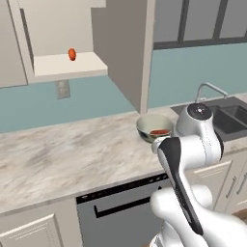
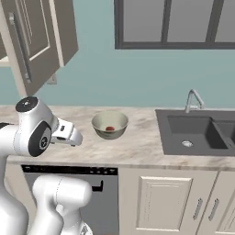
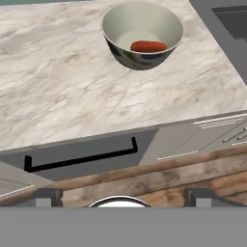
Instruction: Pick the carrots from the cabinet and place them in one bowl. Pick the pear from the sink and place it in the other bowl.
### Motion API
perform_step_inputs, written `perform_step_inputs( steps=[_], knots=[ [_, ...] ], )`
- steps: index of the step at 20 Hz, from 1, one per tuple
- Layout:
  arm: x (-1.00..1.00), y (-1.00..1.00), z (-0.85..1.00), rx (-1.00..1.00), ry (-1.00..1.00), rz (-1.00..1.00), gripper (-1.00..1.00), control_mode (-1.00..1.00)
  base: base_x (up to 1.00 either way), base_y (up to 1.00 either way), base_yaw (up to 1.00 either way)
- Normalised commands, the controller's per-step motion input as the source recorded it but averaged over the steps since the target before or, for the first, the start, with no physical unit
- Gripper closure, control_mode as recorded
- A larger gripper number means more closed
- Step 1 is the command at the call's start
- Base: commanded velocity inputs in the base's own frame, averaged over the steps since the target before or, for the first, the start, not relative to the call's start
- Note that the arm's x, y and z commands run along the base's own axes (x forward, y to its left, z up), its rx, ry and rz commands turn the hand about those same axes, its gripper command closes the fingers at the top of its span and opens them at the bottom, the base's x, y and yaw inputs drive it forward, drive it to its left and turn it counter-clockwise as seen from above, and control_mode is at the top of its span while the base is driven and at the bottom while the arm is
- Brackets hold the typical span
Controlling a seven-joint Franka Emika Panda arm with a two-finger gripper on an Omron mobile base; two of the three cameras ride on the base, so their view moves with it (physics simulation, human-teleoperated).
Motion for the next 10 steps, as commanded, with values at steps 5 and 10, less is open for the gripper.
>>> perform_step_inputs(
  steps=[5,10],
  knots=[
    [0.00,0.00,0.00,0.00,0.00,0.00,-1.00,1.00,-0.26,0.34,-0.18],
    [0.00,0.00,0.00,0.00,0.00,0.00,-1.00,1.00,-0.38,0.25,-0.16]
  ],
)
